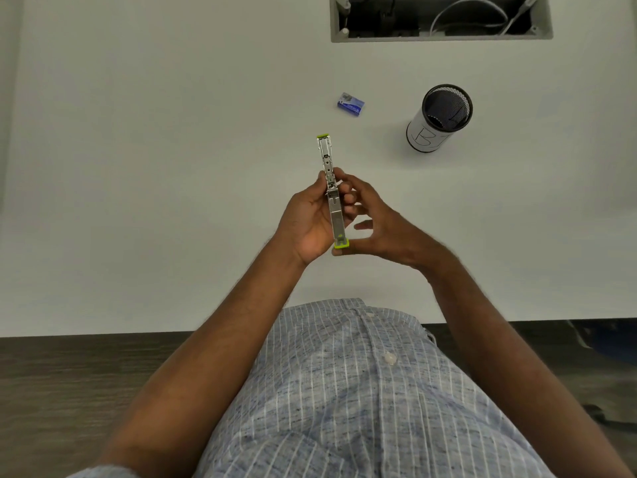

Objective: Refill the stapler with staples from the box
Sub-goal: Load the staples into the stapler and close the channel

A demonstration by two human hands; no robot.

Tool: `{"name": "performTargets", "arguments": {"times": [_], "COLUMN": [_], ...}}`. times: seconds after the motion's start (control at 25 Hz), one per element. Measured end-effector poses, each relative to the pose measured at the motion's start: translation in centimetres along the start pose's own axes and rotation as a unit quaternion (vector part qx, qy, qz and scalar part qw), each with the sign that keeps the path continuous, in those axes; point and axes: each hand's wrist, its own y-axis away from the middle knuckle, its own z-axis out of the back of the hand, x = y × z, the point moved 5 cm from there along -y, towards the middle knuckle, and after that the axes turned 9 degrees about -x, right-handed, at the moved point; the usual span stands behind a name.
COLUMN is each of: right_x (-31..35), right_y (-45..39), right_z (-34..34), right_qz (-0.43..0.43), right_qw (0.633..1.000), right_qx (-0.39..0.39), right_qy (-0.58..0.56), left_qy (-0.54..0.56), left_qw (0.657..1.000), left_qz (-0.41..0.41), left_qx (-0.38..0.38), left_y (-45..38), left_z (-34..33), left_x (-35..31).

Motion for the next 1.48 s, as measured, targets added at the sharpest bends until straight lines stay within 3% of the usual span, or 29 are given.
{"name": "performTargets", "arguments": {"times": [0.36, 0.48, 0.64, 0.8, 0.88, 0.96, 1.04, 1.12, 1.24, 1.32, 1.48], "right_x": [3.1, 3.4, 3.5, 3.3, 3.4, 3.7, 4.4, 5.2, 6.4, 7.1, 7.7], "right_y": [-1.6, -1.9, -1.8, -1.7, -1.5, -1.4, -1.1, -0.8, -0.5, -0.4, -0.3], "right_z": [1.7, 1.8, 2.1, 2.5, 2.7, 2.8, 2.7, 2.6, 2.4, 2.4, 2.2], "right_qz": [0.014, -0.001, -0.012, -0.013, -0.015, -0.014, -0.013, -0.016, -0.010, -0.001, 0.007], "right_qw": [0.979, 0.960, 0.947, 0.943, 0.936, 0.924, 0.902, 0.878, 0.856, 0.848, 0.846], "right_qx": [-0.082, -0.143, -0.192, -0.198, -0.193, -0.178, -0.143, -0.108, -0.069, -0.055, -0.048], "right_qy": [-0.189, -0.241, -0.257, -0.268, -0.294, -0.338, -0.406, -0.466, -0.513, -0.528, -0.531], "left_qy": [-0.133, -0.168, -0.218, -0.335, -0.391, -0.447, -0.536, -0.612, -0.668, -0.702, -0.744], "left_qw": [0.989, 0.982, 0.971, 0.934, 0.908, 0.867, 0.775, 0.666, 0.567, 0.521, 0.487], "left_qz": [-0.046, -0.054, -0.066, -0.118, -0.151, -0.190, -0.275, -0.365, -0.429, -0.432, -0.401], "left_qx": [0.055, 0.074, 0.068, 0.037, -0.017, -0.107, -0.192, -0.220, -0.218, -0.223, -0.220], "left_y": [0.4, 0.4, 0.3, -0.4, -1.1, -1.9, -2.8, -3.7, -5.3, -6.4, -7.6], "left_z": [-0.6, -0.7, -0.5, 0.6, 1.8, 3.4, 5.0, 6.0, 6.8, 7.3, 9.2], "left_x": [0.8, 0.9, 1.2, 0.2, -0.6, -1.7, -3.1, -4.2, -5.1, -5.3, -4.2]}}
